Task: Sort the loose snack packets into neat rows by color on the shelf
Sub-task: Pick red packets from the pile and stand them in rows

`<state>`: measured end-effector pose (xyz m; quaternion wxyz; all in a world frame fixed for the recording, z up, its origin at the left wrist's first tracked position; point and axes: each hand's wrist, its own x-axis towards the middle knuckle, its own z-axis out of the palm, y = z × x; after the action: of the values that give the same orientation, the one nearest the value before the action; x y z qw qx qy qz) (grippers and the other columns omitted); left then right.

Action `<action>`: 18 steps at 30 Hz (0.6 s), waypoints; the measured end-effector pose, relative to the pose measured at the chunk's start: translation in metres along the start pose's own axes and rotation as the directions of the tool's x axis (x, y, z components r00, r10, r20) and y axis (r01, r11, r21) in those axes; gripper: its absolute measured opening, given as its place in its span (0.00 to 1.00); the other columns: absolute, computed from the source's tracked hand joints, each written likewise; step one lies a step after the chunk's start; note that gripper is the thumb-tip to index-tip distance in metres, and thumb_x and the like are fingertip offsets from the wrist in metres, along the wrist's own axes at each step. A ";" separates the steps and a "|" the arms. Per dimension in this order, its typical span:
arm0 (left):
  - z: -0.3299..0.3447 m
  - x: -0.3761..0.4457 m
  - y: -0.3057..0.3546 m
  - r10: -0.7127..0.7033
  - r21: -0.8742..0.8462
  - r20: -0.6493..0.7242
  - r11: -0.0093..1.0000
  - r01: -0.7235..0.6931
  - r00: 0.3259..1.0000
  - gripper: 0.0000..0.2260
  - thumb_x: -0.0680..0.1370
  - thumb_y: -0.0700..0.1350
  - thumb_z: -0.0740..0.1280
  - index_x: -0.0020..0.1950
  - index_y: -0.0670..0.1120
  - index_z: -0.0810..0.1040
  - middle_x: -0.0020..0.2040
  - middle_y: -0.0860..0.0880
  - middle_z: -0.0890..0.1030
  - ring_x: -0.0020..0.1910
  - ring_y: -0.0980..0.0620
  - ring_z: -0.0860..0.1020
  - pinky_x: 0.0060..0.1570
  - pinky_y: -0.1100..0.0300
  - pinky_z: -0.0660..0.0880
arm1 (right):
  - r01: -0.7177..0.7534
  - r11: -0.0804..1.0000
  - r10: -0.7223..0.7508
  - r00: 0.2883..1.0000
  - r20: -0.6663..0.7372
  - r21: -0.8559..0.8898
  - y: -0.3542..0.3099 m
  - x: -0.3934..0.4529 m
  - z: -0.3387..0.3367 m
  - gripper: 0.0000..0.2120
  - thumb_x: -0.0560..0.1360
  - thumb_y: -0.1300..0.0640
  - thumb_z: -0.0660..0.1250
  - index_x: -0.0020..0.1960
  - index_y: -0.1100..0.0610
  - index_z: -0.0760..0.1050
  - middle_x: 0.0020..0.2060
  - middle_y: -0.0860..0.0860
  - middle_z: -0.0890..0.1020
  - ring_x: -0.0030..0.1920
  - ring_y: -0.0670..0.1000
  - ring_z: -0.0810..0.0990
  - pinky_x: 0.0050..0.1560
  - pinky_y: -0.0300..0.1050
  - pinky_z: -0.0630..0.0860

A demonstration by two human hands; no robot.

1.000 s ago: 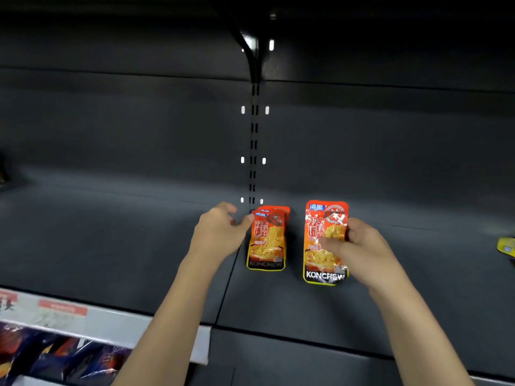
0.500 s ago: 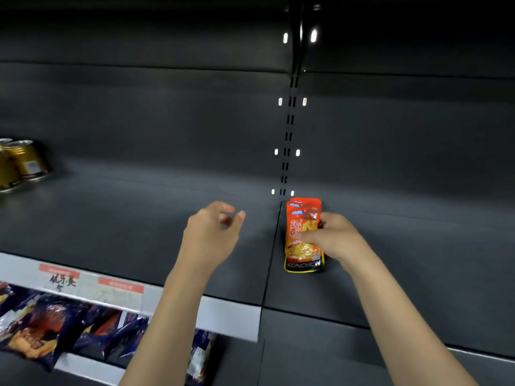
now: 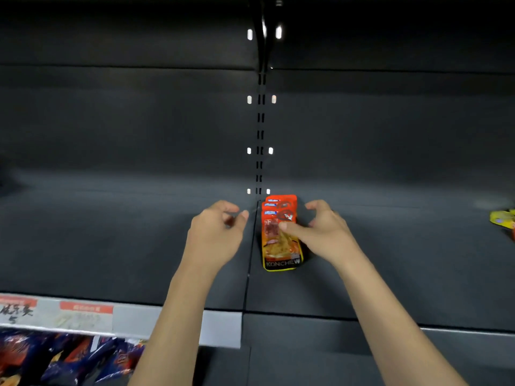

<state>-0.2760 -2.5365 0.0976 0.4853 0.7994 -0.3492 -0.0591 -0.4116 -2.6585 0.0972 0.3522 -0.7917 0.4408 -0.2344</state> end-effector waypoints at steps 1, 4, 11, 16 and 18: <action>0.005 0.000 0.004 0.013 -0.007 0.018 1.000 -0.013 1.000 0.10 0.77 0.51 0.66 0.55 0.48 0.78 0.42 0.55 0.78 0.44 0.55 0.76 0.46 0.64 0.68 | -0.003 1.000 0.003 1.000 -0.026 0.010 0.003 0.000 -0.005 0.30 0.69 0.42 0.72 0.66 0.52 0.66 0.55 0.52 0.73 0.56 0.51 0.72 0.49 0.41 0.65; 0.023 -0.001 0.017 0.055 -0.013 0.083 0.998 -0.055 0.995 0.05 0.77 0.50 0.66 0.51 0.50 0.78 0.37 0.60 0.77 0.38 0.64 0.76 0.39 0.69 0.70 | 0.018 1.000 -0.019 0.991 -0.136 -0.011 0.012 -0.002 -0.026 0.21 0.73 0.45 0.69 0.61 0.53 0.73 0.47 0.50 0.75 0.51 0.50 0.73 0.47 0.38 0.65; 0.070 -0.011 0.057 0.110 -0.018 0.163 0.994 -0.109 0.980 0.03 0.77 0.50 0.66 0.47 0.53 0.78 0.43 0.55 0.79 0.47 0.54 0.76 0.49 0.63 0.69 | 0.055 0.998 -0.051 0.964 -0.260 0.008 0.052 -0.006 -0.069 0.05 0.75 0.50 0.67 0.49 0.51 0.76 0.36 0.42 0.75 0.44 0.46 0.75 0.39 0.36 0.67; 0.121 -0.031 0.096 0.186 -0.030 0.167 0.982 -0.184 0.968 0.05 0.77 0.48 0.66 0.43 0.51 0.79 0.39 0.54 0.82 0.39 0.54 0.77 0.42 0.64 0.72 | 0.076 0.997 -0.070 0.956 -0.286 0.008 0.100 -0.016 -0.118 0.03 0.75 0.51 0.68 0.44 0.49 0.76 0.35 0.40 0.76 0.36 0.41 0.73 0.34 0.26 0.65; 0.150 -0.044 0.115 0.179 -0.053 0.184 0.984 -0.173 0.966 0.05 0.77 0.49 0.66 0.43 0.52 0.79 0.40 0.53 0.82 0.40 0.54 0.78 0.45 0.62 0.72 | 0.073 0.997 -0.076 0.956 -0.284 -0.022 0.124 -0.021 -0.148 0.03 0.75 0.51 0.68 0.43 0.49 0.75 0.34 0.40 0.76 0.35 0.39 0.73 0.33 0.25 0.65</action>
<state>-0.4320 -2.6522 0.1023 0.4679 0.7471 -0.4619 -0.0975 -0.5892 -2.7375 0.0962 0.2717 -0.7677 0.4579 -0.3566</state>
